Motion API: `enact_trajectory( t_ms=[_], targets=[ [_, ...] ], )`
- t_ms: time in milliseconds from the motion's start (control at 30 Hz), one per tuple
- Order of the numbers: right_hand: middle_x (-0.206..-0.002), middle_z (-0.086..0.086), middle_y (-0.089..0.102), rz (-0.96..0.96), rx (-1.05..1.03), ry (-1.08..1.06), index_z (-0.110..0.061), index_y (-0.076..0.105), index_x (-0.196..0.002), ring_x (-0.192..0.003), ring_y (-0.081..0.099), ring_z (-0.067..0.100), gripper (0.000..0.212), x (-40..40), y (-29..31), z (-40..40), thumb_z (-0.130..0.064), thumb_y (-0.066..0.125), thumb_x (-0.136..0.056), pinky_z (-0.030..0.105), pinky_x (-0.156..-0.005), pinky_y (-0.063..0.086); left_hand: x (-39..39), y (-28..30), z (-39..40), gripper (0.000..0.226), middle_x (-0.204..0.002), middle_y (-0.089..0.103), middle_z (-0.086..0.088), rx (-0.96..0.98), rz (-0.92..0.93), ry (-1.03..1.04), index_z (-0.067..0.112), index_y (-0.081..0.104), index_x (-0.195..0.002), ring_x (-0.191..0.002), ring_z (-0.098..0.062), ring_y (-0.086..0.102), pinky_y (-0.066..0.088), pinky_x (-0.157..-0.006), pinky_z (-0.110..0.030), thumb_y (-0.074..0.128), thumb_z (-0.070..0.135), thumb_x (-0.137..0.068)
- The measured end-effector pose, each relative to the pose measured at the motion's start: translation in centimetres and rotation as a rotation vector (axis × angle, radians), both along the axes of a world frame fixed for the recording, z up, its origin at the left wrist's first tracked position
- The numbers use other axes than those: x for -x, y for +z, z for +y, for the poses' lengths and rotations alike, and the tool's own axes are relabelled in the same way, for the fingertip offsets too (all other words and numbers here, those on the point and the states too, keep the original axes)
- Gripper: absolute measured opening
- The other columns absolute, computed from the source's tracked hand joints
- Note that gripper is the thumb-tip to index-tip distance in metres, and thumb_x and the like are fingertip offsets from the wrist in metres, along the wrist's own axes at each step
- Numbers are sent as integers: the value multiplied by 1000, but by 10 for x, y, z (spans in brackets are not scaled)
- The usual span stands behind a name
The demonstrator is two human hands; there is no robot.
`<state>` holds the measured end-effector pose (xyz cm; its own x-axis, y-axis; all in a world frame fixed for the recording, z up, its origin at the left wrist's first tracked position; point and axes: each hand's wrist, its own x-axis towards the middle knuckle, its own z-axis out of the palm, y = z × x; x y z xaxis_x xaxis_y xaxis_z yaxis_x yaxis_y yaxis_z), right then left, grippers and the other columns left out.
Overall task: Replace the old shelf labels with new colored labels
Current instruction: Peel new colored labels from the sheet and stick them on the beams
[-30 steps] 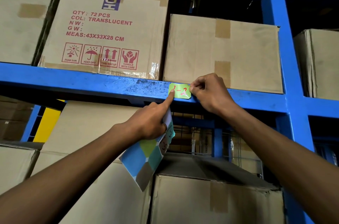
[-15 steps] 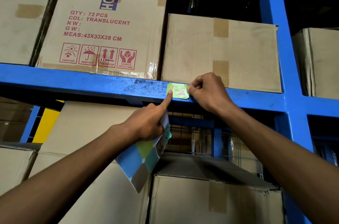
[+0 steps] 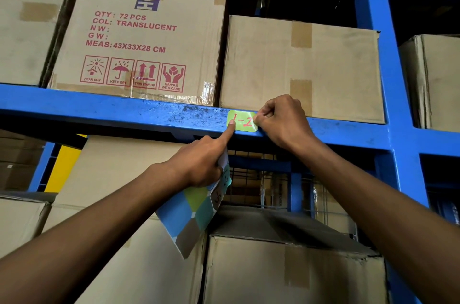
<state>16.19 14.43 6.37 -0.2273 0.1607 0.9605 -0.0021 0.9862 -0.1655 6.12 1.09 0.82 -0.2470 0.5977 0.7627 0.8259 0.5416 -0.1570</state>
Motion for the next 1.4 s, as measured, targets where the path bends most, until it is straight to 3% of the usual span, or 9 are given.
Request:
enact_trajectory(
  t_ms=[167, 333, 400, 500, 600, 800, 1000, 1167, 1400],
  targets=[
    [-85, 14, 71, -16, 32, -65, -2, 68, -75, -84, 66, 29, 14, -1, 2, -2, -11, 58, -78, 49, -70, 57, 1, 1, -2, 97, -69, 33, 1, 7, 1, -3, 30, -17, -146, -62, -22, 42, 37, -58, -36, 56, 13, -84],
    [-88, 16, 70, -23, 72, -64, 0, 66, -77, -88, 65, 31, 17, -8, 1, 2, -9, 51, -79, 48, -71, 57, -1, 5, -7, 89, -70, 35, 1, -31, 9, -21, 29, -5, -147, -73, -30, 45, 33, -59, -35, 53, 11, -83],
    [-98, 12, 67, -21, -7, -54, -6, 66, -92, -93, 62, 28, 18, -9, -3, 2, -10, 53, -80, 42, -74, 54, -2, 10, -9, 90, -78, 44, -5, -32, -23, -51, 26, -6, -148, -83, -36, 52, 36, -61, -36, 53, 10, -83],
    [-121, 11, 52, -74, -306, -168, -16, 53, -125, -110, 49, 28, 41, -8, -11, 3, -11, 52, -84, 42, -86, 45, -3, 20, -11, 100, -88, 45, -13, 0, -88, -83, 29, -19, -145, -88, -39, 55, 40, -67, -37, 54, 4, -83],
    [-144, 15, 32, -133, -538, -399, -21, 39, -137, -129, 29, 30, 52, -3, -18, 10, -13, 48, -87, 42, -100, 30, -3, 26, -15, 105, -87, 44, -16, 76, -128, -59, 32, -27, -141, -89, -42, 56, 43, -68, -39, 54, -2, -83],
    [-156, 18, 2, -172, -567, -592, -23, 17, -145, -142, 6, 30, 63, -2, -32, 25, -16, 46, -90, 46, -110, 15, 1, 28, -15, 107, -81, 38, -8, 148, -88, 15, 31, -32, -138, -71, -24, 45, 39, -70, -34, 56, 1, -85],
    [-155, 18, 8, -163, -511, -593, -16, 19, -145, -141, 10, 31, 62, 0, -39, 20, -20, 45, -89, 47, -111, 15, 5, 18, -19, 108, -76, 43, -7, 178, -26, 112, 32, -34, -137, -61, -24, 45, 40, -59, -36, 56, 4, -84],
    [-153, 21, 19, -146, -625, -631, -8, 38, -135, -138, 24, 35, 55, -2, -49, 14, -14, 55, -83, 49, -108, 26, 6, 5, -20, 101, -65, 31, 0, 150, 64, 141, 33, -31, -139, -51, -17, 36, 33, -50, -33, 51, 10, -86],
    [-155, 19, 15, -241, -632, -639, -18, 26, -143, -141, 21, 34, 66, -14, -68, 26, -10, 54, -84, 49, -110, 23, 11, -6, -15, 106, -79, 52, -11, 111, 122, 145, 28, -33, -139, -60, -23, 40, 33, -48, -32, 55, 10, -83]
  ],
)
